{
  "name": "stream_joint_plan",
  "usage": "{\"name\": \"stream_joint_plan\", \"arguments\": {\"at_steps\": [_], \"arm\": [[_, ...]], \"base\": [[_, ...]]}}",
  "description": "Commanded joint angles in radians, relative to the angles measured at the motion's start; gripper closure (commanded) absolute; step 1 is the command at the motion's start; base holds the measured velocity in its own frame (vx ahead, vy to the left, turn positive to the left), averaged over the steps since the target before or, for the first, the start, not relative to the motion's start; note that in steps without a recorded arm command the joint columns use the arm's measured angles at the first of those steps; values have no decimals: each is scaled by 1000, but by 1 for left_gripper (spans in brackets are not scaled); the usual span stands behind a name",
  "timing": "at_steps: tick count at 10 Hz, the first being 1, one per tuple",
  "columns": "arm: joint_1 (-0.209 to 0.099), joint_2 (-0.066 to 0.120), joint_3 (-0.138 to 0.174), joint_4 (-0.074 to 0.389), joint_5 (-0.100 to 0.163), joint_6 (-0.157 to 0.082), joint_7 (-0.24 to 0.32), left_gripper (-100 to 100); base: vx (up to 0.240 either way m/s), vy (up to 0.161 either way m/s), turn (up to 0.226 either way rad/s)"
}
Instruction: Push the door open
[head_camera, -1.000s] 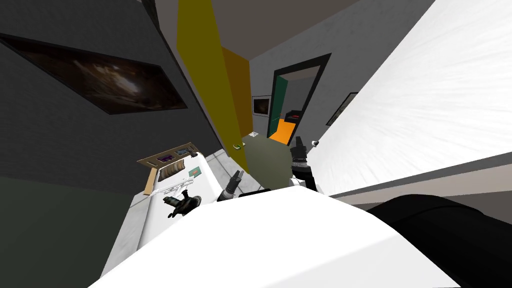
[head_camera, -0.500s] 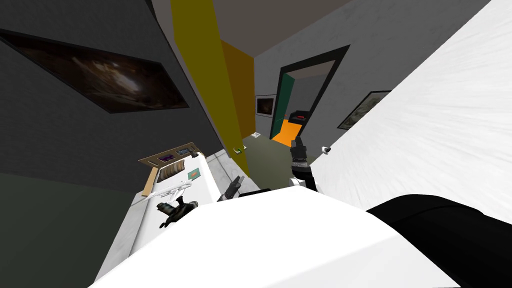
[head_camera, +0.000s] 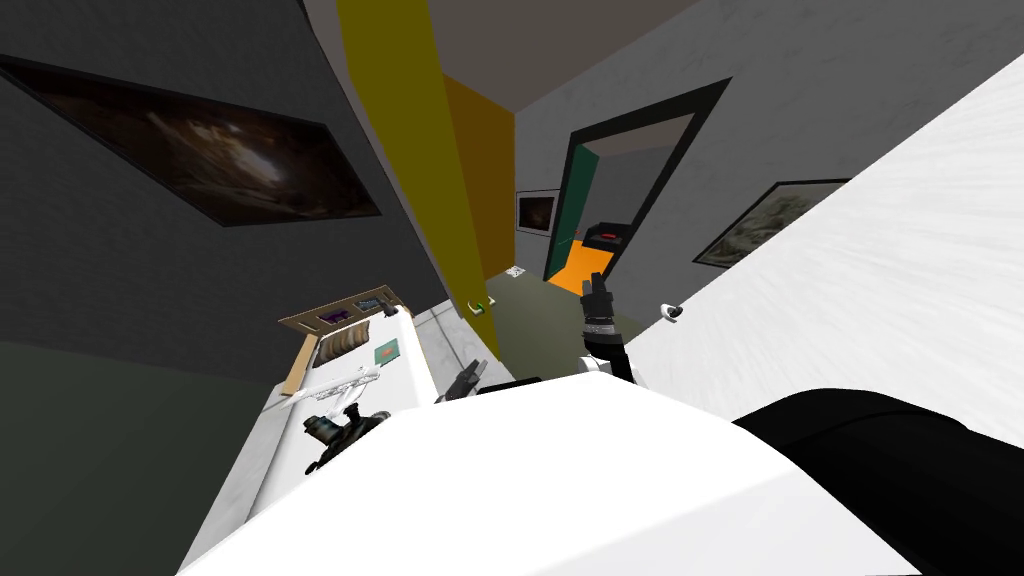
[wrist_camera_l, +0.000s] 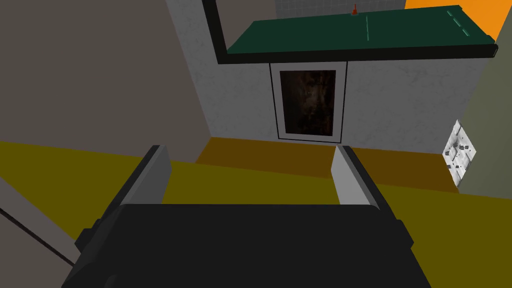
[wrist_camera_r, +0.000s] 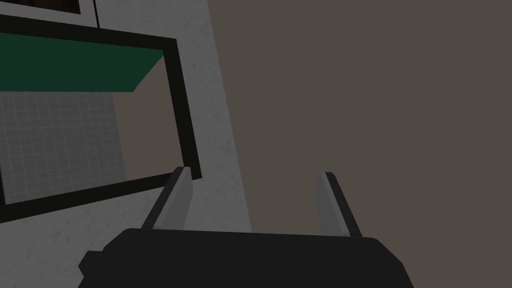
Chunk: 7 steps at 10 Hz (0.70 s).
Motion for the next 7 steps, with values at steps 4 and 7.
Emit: {"name": "stream_joint_plan", "arguments": {"at_steps": [4, 7], "arm": [[-23, 33, -47, 97, -1, -69, 25, -100], [-37, 56, -80, 156, -1, -110, 43, -100]], "base": [[144, -15, 68], [153, -17, 69]]}}
